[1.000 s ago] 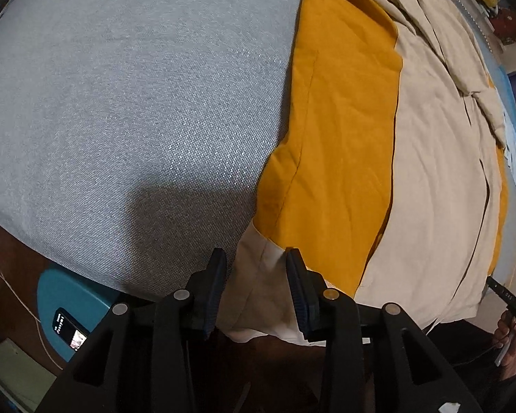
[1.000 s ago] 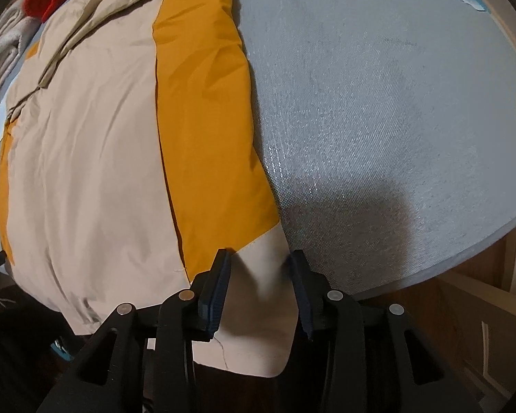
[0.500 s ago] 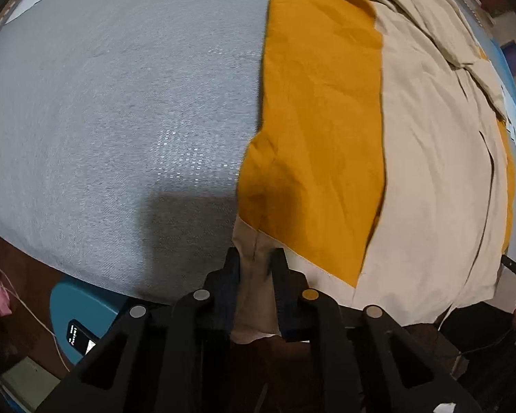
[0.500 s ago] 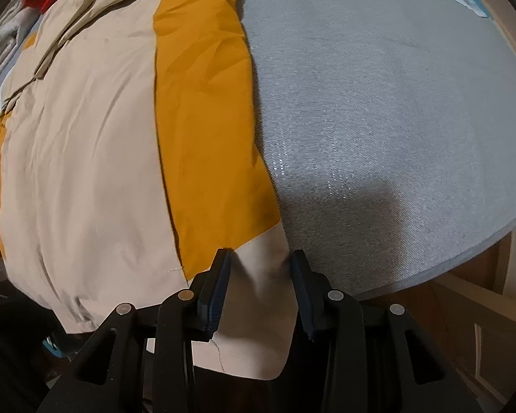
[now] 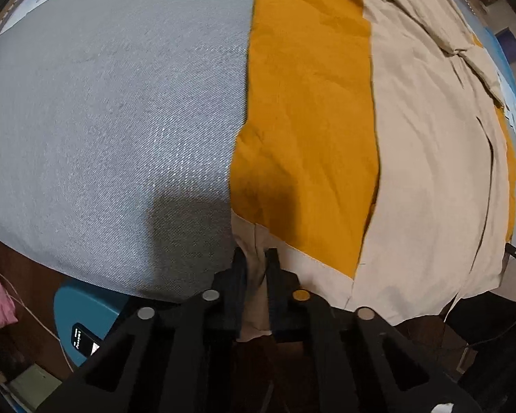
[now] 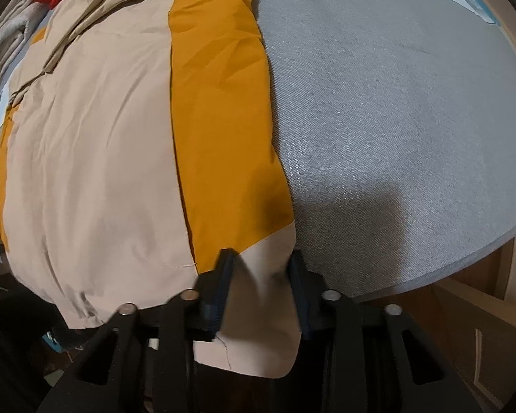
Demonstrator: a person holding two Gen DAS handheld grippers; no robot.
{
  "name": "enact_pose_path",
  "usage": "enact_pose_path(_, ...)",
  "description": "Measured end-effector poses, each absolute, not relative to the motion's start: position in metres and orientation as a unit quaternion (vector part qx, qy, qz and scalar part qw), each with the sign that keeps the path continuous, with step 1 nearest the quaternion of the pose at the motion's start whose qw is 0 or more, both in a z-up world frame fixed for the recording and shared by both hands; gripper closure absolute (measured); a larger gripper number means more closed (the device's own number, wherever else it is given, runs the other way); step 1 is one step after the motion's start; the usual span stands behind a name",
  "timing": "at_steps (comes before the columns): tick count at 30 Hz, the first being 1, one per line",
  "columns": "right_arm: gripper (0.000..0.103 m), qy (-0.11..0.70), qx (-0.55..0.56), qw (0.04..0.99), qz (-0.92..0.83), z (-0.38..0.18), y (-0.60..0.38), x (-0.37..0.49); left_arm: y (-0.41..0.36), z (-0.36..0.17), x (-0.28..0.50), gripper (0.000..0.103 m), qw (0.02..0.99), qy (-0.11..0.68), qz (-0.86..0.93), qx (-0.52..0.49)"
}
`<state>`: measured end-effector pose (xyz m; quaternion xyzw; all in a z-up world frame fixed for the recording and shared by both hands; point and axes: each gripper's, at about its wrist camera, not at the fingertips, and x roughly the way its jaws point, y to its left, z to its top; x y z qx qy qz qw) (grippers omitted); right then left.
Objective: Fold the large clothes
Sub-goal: 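Close the left gripper on the hem while the right gripper closes beside it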
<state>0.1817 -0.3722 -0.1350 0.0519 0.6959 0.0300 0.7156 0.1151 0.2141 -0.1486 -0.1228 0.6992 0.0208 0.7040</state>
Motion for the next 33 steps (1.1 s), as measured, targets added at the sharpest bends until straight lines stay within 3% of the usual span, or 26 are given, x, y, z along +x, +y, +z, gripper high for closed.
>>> enact_pose_path(3,0.094,0.688,0.073,0.721,0.043,-0.130,-0.375,0.180,0.208,-0.146,0.115,0.096,0.708,0.695,0.014,-0.120)
enact_pose_path(7,0.095,0.685,0.087,0.722,0.045,-0.126,-0.376,0.181,0.212,-0.149,0.113,0.095,0.702,0.700,0.015,-0.135)
enact_pose_path(9,0.094,0.688,0.084,0.719,0.042,-0.129,-0.379,0.181,0.216,-0.152,0.113,0.086,0.696,0.705,0.018,-0.136)
enact_pose_path(13,0.071,0.704,0.055,0.708,0.015,-0.142,-0.385,0.180,0.209,-0.156,0.112,0.080,0.694,0.711,0.011,-0.109)
enact_pose_path(21,0.070,0.706,0.016,0.708,0.023,-0.142,-0.369,0.175,0.205,-0.157,0.111,0.080,0.697,0.709,0.021,-0.103)
enact_pose_path(23,0.071,0.705,0.011,0.709,0.026,-0.142,-0.365,0.176,0.201,-0.157,0.110,0.080,0.699,0.708,0.024,-0.097)
enact_pose_path(25,0.084,0.703,0.008,0.710,0.039,-0.141,-0.361,0.175,0.192,-0.159,0.105,0.084,0.702,0.706,0.027,-0.088)
enact_pose_path(27,0.093,0.698,0.004,0.714,0.051,-0.138,-0.355,0.176,0.185,-0.156,0.101,0.097,0.709,0.700,0.028,-0.080)
enact_pose_path(33,0.099,0.671,0.028,0.738,0.068,-0.116,-0.354,0.173,0.170,-0.131,0.094,0.101,0.736,0.674,0.016,-0.065)
